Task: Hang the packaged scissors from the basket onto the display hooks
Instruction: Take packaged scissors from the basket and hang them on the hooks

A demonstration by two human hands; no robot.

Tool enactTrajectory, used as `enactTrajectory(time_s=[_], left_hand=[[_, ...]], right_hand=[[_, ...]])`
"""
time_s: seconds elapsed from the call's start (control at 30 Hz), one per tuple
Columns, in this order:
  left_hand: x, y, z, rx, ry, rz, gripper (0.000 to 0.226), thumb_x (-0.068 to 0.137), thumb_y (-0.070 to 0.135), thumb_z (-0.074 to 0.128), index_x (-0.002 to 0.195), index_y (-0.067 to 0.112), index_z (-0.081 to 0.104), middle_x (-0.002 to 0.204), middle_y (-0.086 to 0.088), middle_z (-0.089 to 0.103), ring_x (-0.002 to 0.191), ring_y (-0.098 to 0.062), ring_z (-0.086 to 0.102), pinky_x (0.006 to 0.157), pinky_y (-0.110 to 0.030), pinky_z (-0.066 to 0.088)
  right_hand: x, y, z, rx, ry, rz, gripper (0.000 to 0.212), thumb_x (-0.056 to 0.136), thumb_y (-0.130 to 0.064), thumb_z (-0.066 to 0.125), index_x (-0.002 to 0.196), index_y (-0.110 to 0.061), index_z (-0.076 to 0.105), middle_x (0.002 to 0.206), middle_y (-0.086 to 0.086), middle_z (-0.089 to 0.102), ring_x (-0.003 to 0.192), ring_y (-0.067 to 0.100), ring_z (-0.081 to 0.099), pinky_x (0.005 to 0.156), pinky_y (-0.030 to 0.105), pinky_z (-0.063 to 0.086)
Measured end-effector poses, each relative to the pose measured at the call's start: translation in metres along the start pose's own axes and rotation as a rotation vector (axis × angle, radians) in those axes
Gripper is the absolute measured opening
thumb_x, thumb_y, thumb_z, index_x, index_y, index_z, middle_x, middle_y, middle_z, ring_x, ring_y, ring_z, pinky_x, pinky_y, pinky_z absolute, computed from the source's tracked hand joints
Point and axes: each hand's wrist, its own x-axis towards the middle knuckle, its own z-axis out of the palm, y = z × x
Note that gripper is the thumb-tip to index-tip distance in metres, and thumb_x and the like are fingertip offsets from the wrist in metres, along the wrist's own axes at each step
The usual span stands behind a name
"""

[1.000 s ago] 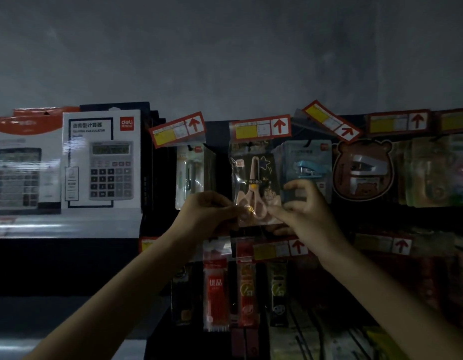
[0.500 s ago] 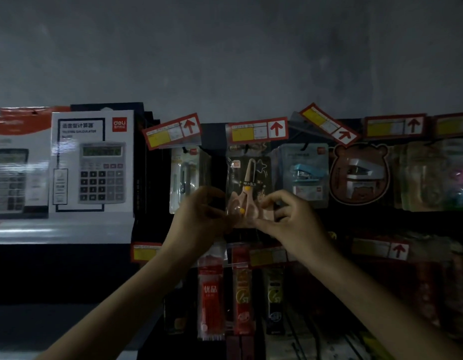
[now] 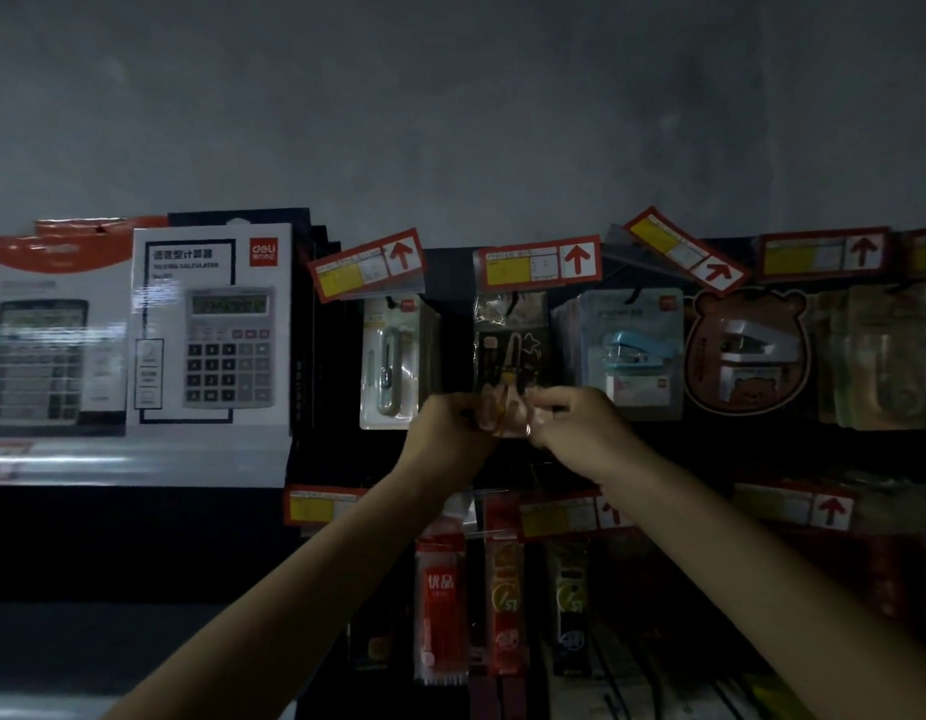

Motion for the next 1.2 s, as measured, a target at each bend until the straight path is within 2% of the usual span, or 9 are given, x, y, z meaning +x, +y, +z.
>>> enactTrajectory(time_s=[0.1, 0.2, 0.33, 0.53, 0.73, 0.83, 0.93, 1.07, 1.2], left_hand=[[0.007, 0.002, 0.006, -0.065, -0.077, -0.102, 0.013, 0.092, -0.003, 0.066, 0.1, 0.005, 0.072, 0.088, -0.013, 0.07, 0.077, -0.025, 0.065, 0.065, -0.033, 0.054], [0.013, 0.009, 0.009, -0.107, -0.138, -0.158, 0.027, 0.091, -0.009, 0.064, 0.117, -0.007, 0.067, 0.081, -0.005, 0.065, 0.068, -0.012, 0.061, 0.053, -0.013, 0.05], [0.023, 0.009, 0.012, 0.029, -0.182, -0.165, 0.034, 0.095, -0.003, 0.062, 0.129, -0.006, 0.061, 0.109, -0.016, 0.068, 0.086, -0.019, 0.059, 0.054, -0.011, 0.046], [0.024, 0.003, 0.005, 0.265, -0.253, -0.087, 0.031, 0.096, -0.004, 0.06, 0.126, -0.007, 0.062, 0.088, -0.004, 0.065, 0.071, -0.009, 0.058, 0.05, -0.006, 0.045], [-0.024, 0.006, -0.013, 0.434, -0.158, 0.158, 0.022, 0.1, 0.043, 0.055, 0.107, 0.032, 0.073, 0.087, 0.007, 0.071, 0.076, -0.009, 0.067, 0.07, -0.034, 0.057], [-0.065, 0.005, -0.017, 0.681, -0.064, 0.254, 0.042, 0.099, 0.064, 0.031, 0.124, 0.043, 0.057, 0.11, 0.013, 0.065, 0.098, -0.008, 0.063, 0.087, -0.037, 0.054], [-0.09, -0.01, -0.02, 0.876, 0.05, 0.353, 0.05, 0.102, 0.065, 0.02, 0.138, 0.043, 0.046, 0.128, 0.017, 0.058, 0.119, -0.009, 0.054, 0.101, -0.036, 0.042], [-0.1, -0.04, -0.024, 0.932, 0.079, 0.385, 0.06, 0.101, 0.067, 0.026, 0.149, 0.036, 0.043, 0.143, 0.01, 0.056, 0.135, -0.016, 0.049, 0.112, -0.048, 0.035], [-0.098, -0.063, -0.03, 0.983, 0.083, 0.362, 0.071, 0.098, 0.072, 0.025, 0.154, 0.031, 0.04, 0.148, 0.003, 0.053, 0.14, -0.022, 0.046, 0.117, -0.054, 0.029]], right_hand=[[0.009, 0.002, 0.008, -0.025, -0.065, 0.039, 0.019, 0.098, -0.015, 0.063, 0.116, -0.015, 0.067, 0.102, 0.001, 0.067, 0.102, 0.019, 0.061, 0.089, 0.031, 0.051], [0.02, 0.006, 0.015, -0.056, -0.14, 0.064, 0.03, 0.098, -0.018, 0.063, 0.128, -0.02, 0.063, 0.122, 0.002, 0.067, 0.112, 0.019, 0.061, 0.098, 0.031, 0.051], [0.033, 0.007, 0.018, -0.145, -0.186, 0.088, 0.045, 0.097, -0.017, 0.059, 0.141, -0.026, 0.051, 0.13, -0.001, 0.059, 0.117, 0.018, 0.055, 0.096, 0.027, 0.046], [0.042, 0.016, 0.021, -0.31, -0.19, 0.139, 0.057, 0.094, -0.02, 0.051, 0.15, -0.022, 0.041, 0.151, 0.014, 0.043, 0.133, 0.033, 0.046, 0.108, 0.036, 0.043], [0.042, 0.017, 0.023, -0.479, -0.283, 0.129, 0.068, 0.096, -0.042, 0.06, 0.156, -0.029, 0.03, 0.166, 0.013, 0.016, 0.15, 0.042, 0.015, 0.116, 0.044, 0.025], [0.032, 0.015, 0.02, -0.515, -0.296, 0.123, 0.068, 0.094, -0.041, 0.059, 0.155, -0.025, 0.033, 0.166, 0.014, 0.009, 0.149, 0.039, 0.019, 0.117, 0.043, 0.028], [0.016, 0.005, 0.019, -0.662, -0.306, 0.062, 0.062, 0.101, -0.041, 0.045, 0.157, -0.017, 0.031, 0.166, 0.014, 0.013, 0.149, 0.032, 0.026, 0.117, 0.038, 0.032], [-0.009, -0.007, 0.026, -0.832, -0.391, -0.041, 0.056, 0.109, -0.047, 0.02, 0.159, -0.023, 0.025, 0.169, 0.009, 0.01, 0.156, 0.03, 0.006, 0.124, 0.043, 0.012], [-0.007, -0.009, 0.029, -0.9, -0.421, -0.022, 0.055, 0.107, -0.05, 0.011, 0.159, -0.033, 0.02, 0.17, 0.006, 0.006, 0.156, 0.029, 0.001, 0.125, 0.049, 0.009]])
